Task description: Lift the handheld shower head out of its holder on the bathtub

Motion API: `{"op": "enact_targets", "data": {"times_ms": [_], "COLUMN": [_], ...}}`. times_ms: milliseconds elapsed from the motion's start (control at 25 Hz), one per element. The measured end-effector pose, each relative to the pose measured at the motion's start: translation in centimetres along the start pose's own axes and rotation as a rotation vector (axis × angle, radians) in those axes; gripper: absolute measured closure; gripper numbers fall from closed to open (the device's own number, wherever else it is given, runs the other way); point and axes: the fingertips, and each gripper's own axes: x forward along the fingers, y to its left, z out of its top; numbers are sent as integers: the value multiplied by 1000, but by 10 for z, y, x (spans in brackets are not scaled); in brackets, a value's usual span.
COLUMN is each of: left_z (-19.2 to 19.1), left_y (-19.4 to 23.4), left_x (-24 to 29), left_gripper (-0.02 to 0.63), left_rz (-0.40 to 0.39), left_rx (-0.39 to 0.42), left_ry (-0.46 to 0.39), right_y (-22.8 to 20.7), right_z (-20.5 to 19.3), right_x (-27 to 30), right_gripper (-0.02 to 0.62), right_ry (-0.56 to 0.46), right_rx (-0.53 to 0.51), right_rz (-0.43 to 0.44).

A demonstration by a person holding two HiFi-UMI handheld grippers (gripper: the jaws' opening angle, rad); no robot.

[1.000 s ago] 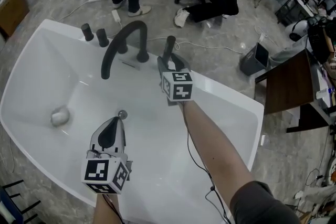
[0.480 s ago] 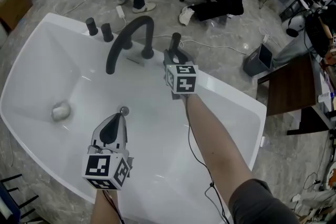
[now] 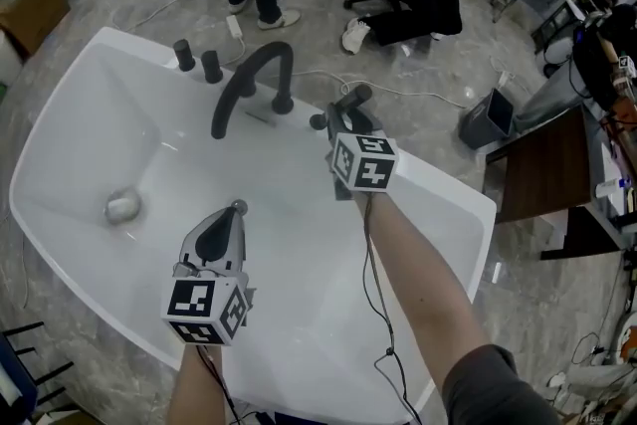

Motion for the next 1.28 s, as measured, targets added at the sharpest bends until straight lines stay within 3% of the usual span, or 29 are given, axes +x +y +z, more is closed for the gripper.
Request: {"op": "enact_targets", "data": {"times_ms": [440, 600, 800, 1280], "left_z": [39, 53, 60, 61], "left_y": [-40, -54, -75, -143], "left_x": [-75, -109, -151, -204], "left_gripper": [588, 588, 588, 588], "left_rz": [-11, -21, -49, -96], "left_rx": [-39, -33, -16, 30], "left_ry": [-27, -41, -40, -62], "right_y": [31, 45, 60, 71], "right_z": [66, 82, 91, 95], "right_x": [-114, -163, -226, -351], "right_gripper": [457, 457, 457, 457], "right_ry": [-27, -54, -86, -149], "right_rx": [-104, -81, -24, -27], "right_rz": [61, 55, 35, 48]}}
